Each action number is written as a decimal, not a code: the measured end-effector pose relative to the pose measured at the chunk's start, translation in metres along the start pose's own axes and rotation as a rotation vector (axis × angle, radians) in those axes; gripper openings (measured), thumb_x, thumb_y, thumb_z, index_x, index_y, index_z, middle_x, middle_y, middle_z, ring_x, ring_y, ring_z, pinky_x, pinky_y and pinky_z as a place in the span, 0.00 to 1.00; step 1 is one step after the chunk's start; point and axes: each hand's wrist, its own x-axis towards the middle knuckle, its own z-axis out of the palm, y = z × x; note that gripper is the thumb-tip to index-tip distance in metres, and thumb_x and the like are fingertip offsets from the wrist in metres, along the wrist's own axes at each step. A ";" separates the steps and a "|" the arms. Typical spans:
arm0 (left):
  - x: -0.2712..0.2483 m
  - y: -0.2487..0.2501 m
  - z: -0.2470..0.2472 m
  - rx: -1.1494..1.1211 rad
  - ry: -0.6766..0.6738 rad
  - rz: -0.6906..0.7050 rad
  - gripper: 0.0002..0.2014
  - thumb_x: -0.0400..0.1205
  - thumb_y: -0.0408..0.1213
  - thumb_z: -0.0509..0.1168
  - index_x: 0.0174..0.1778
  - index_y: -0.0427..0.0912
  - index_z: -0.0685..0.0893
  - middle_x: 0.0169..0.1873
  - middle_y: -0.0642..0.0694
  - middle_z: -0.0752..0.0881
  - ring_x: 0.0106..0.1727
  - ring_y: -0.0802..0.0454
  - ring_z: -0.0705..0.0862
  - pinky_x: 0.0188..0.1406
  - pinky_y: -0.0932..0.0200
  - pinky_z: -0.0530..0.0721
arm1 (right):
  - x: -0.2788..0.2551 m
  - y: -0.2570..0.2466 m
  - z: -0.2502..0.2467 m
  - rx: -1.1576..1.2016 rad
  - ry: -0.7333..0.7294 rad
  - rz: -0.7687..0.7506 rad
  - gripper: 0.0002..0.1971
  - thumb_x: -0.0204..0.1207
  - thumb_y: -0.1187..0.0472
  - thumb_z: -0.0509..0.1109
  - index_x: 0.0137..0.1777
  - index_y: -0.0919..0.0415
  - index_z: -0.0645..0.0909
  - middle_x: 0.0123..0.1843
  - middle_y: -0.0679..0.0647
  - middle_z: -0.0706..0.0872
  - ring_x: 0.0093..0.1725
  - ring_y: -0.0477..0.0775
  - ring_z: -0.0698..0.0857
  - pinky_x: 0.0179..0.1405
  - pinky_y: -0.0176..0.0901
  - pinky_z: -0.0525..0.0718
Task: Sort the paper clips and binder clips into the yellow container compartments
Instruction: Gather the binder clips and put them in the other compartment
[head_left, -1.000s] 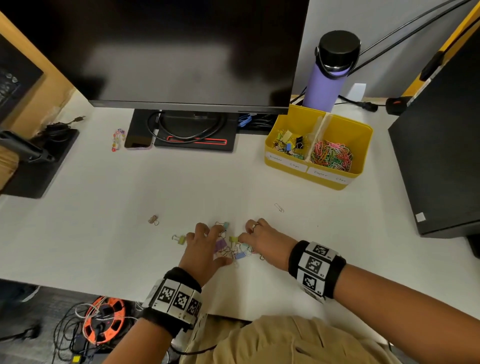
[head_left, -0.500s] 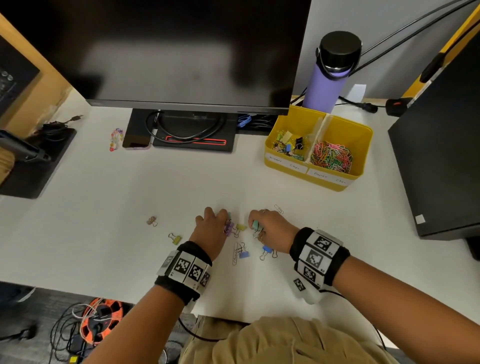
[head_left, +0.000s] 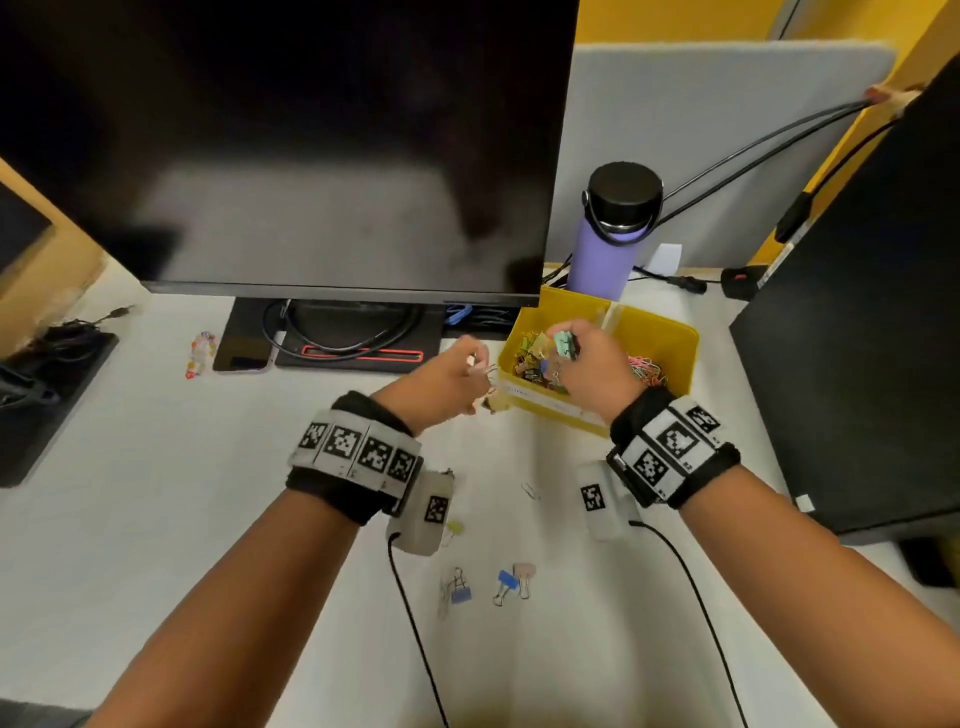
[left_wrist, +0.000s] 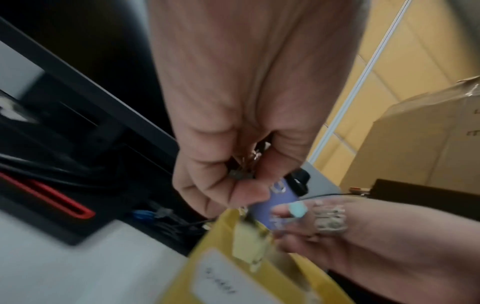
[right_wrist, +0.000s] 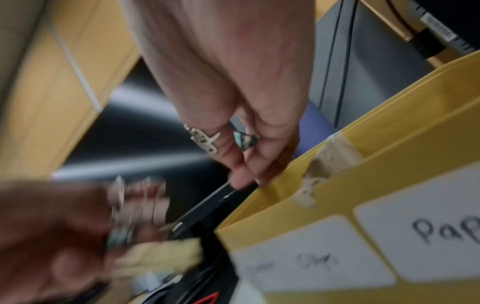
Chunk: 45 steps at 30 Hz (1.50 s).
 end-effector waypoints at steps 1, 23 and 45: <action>0.012 0.010 0.008 -0.015 -0.011 0.022 0.09 0.83 0.29 0.54 0.42 0.48 0.69 0.34 0.48 0.73 0.33 0.55 0.73 0.41 0.61 0.78 | 0.007 0.002 -0.003 -0.058 -0.042 0.026 0.24 0.73 0.72 0.67 0.69 0.64 0.71 0.64 0.64 0.81 0.62 0.63 0.81 0.62 0.56 0.82; -0.069 -0.135 -0.009 0.578 0.475 -0.382 0.22 0.82 0.34 0.58 0.73 0.37 0.70 0.75 0.32 0.67 0.75 0.35 0.65 0.75 0.44 0.66 | -0.118 0.090 0.049 -0.629 -0.520 -0.330 0.15 0.80 0.61 0.60 0.65 0.62 0.76 0.63 0.59 0.76 0.64 0.59 0.74 0.58 0.46 0.78; -0.124 -0.181 0.041 0.571 0.473 -0.185 0.17 0.82 0.24 0.58 0.67 0.34 0.78 0.62 0.35 0.81 0.64 0.38 0.76 0.59 0.54 0.77 | -0.145 0.080 0.090 -0.600 -0.631 -0.283 0.22 0.78 0.72 0.57 0.72 0.59 0.66 0.69 0.61 0.67 0.65 0.60 0.70 0.64 0.50 0.79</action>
